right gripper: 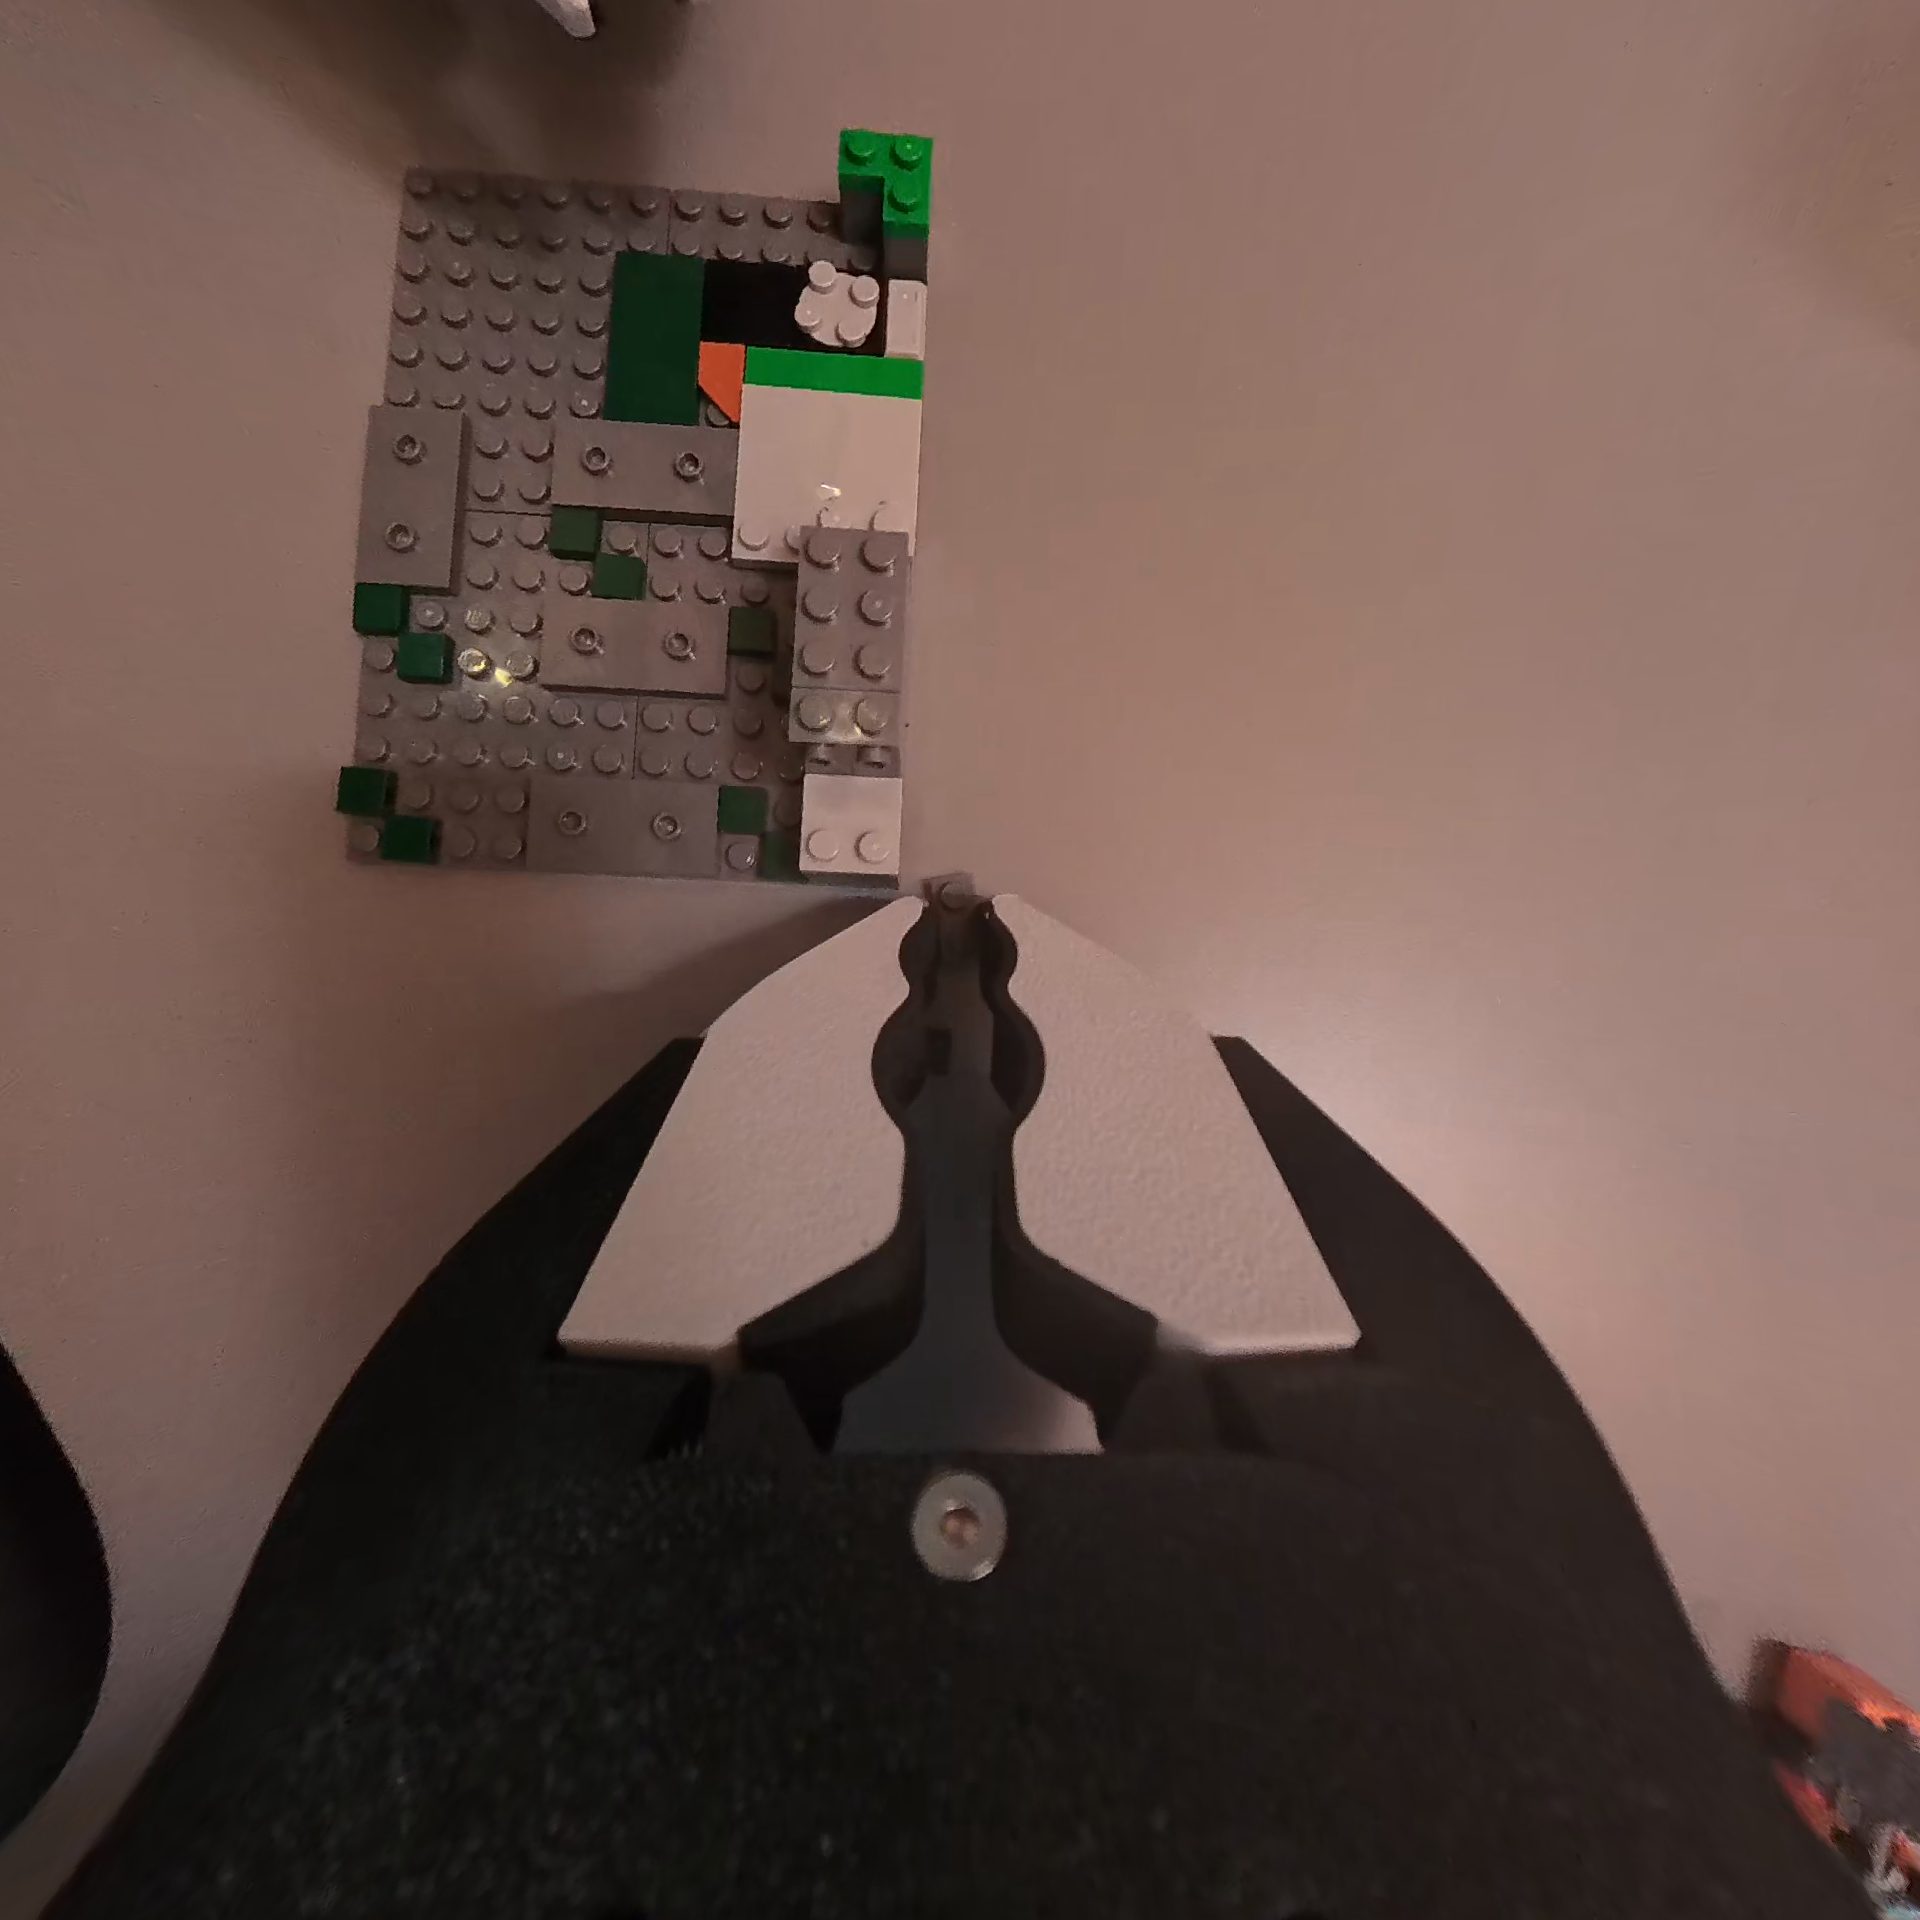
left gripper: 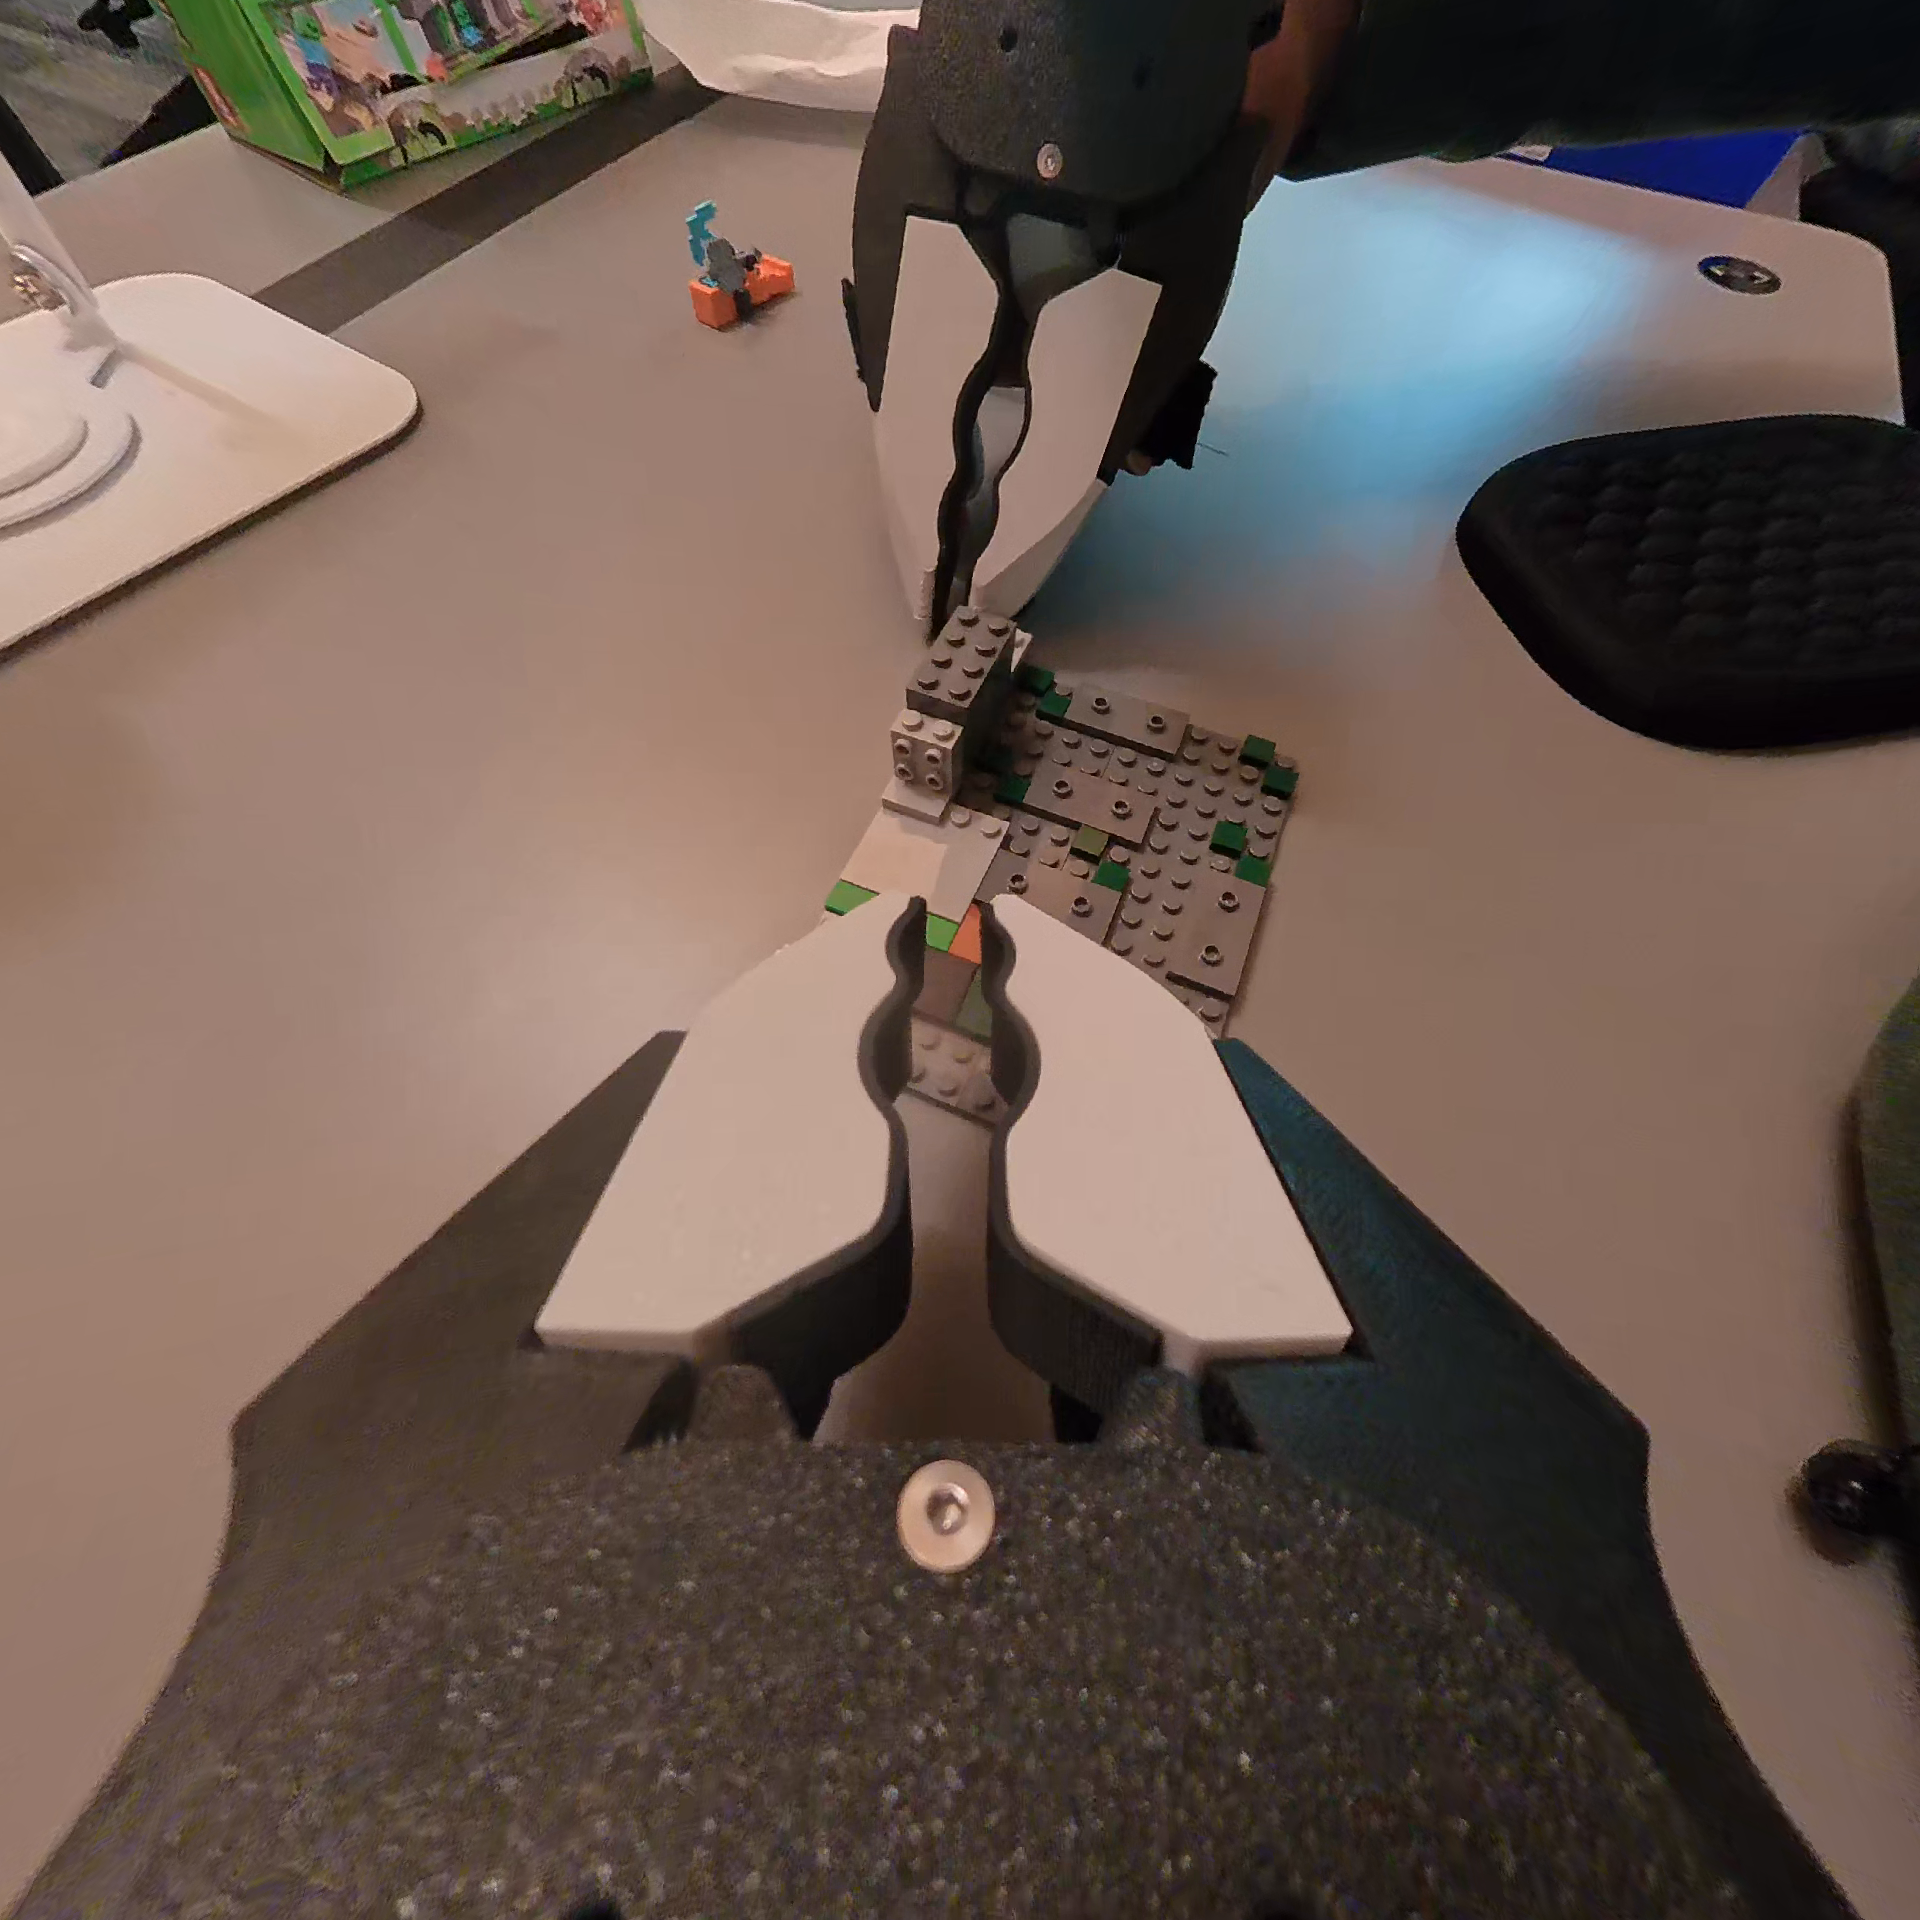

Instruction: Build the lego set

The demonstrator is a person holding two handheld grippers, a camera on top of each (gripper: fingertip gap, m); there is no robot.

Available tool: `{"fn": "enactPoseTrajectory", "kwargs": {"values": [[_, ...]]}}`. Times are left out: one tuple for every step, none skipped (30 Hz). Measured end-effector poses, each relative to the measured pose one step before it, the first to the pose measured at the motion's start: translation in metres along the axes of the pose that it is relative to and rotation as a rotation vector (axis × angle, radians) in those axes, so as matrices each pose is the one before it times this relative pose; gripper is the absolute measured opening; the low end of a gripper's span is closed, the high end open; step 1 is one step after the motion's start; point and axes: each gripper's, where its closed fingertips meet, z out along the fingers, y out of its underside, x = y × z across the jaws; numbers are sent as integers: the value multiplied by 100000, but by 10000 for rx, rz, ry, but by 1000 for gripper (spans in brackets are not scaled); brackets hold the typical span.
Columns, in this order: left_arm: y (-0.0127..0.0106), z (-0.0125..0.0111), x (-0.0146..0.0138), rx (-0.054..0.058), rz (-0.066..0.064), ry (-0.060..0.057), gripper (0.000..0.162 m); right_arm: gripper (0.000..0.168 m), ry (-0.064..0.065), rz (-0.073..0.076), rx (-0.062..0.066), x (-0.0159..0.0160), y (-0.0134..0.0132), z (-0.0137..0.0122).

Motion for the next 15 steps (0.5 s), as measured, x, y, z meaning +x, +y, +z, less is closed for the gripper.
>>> {"fn": "enactPoseTrajectory", "kwargs": {"values": [[37, 36, 74, 13, -31, 34, 9, 7, 61, 7, 4, 140, -48, 38], [67, 57, 63, -7, -23, 25, 9, 7, 71, 5, 2, 183, -49, 54], [68, 65, 81, -11, -3, 23, 9, 7, 84, 11, 1, 205, -39, 48], [78, 69, 92, -23, 16, 23, 9, 8, 109, 30, -6, 266, -31, 34], [60, 47, 96, -27, 27, 16, 9, 8, 125, 42, -20, 292, 13, -5], [35, 29, 80, -13, 29, 2, 9, 13, 99, 41, -20, 234, 17, -121], [-1, 7, 95, 1, 25, 14, 9, 17, 76, 63, 27, 169, -34, -296], [-12, -14, 106, 14, 17, 24, 9, 18, 82, 97, 115, 145, -104, -496], [7, 2, 79, 18, -2, 18, 9, 18, 107, 113, 139, 103, -61, -588], [20, 5, 53, 13, -20, 27, 9, 18, 83, 92, 71, -28, 126, -580], [5, 19, 41, 7, -24, 34, 9, 18, 21, 76, 2, -230, 304, -488], [-25, 16, 26, 16, -18, 25, 9, 19, -30, 102, -26, -417, 414, -333], [-71, 18, 23, 28, -8, 25, 9, 20, -39, 130, -48, -509, 464, -148], [-75, 32, 43, 26, -5, 31, 9, 21, 6, 109, -44, -492, 456, 28], [-47, 41, 52, 16, -4, 29, 9, 23, 32, 70, -20, -437, 370, 132]]}}
